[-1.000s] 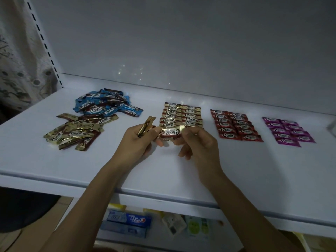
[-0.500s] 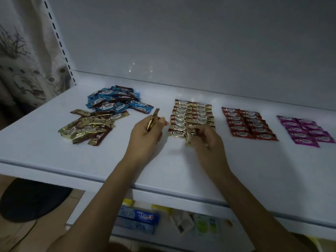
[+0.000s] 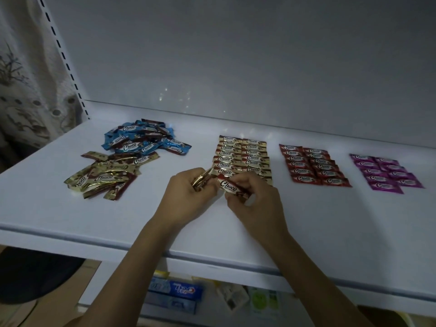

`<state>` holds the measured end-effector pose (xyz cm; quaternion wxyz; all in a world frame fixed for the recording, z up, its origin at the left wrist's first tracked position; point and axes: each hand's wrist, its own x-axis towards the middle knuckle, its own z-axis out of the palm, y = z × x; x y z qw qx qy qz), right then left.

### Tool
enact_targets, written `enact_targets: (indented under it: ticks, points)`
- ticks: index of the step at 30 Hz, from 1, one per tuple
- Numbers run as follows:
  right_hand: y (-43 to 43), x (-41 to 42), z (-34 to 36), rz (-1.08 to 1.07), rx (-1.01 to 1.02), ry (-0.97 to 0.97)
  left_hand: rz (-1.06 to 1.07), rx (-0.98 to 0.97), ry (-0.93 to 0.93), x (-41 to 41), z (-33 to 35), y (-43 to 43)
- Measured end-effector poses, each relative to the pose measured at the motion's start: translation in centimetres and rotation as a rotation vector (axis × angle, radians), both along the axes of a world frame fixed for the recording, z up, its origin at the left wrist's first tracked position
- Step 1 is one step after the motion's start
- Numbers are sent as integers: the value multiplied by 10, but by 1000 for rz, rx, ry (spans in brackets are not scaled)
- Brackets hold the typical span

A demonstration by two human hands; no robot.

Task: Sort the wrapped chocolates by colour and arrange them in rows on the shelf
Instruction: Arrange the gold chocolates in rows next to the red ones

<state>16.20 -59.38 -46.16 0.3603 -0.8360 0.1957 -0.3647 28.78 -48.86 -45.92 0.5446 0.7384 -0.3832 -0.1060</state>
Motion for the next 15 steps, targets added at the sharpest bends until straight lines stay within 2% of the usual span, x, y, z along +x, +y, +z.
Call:
enact_targets:
  ticks: [5,9,11,15]
  points:
    - [-3,2,-5,-103,-194,27,28,-41,-27,-5,5,2]
    - [-3,6,-12,-192,-444,241,224,-182,55,-9,8,5]
    - [-3,6,-12,-183,-444,283,234,-98,25,-7,8,3]
    - [0,0,-6,-186,-300,188,246,78,-204,0,-1,1]
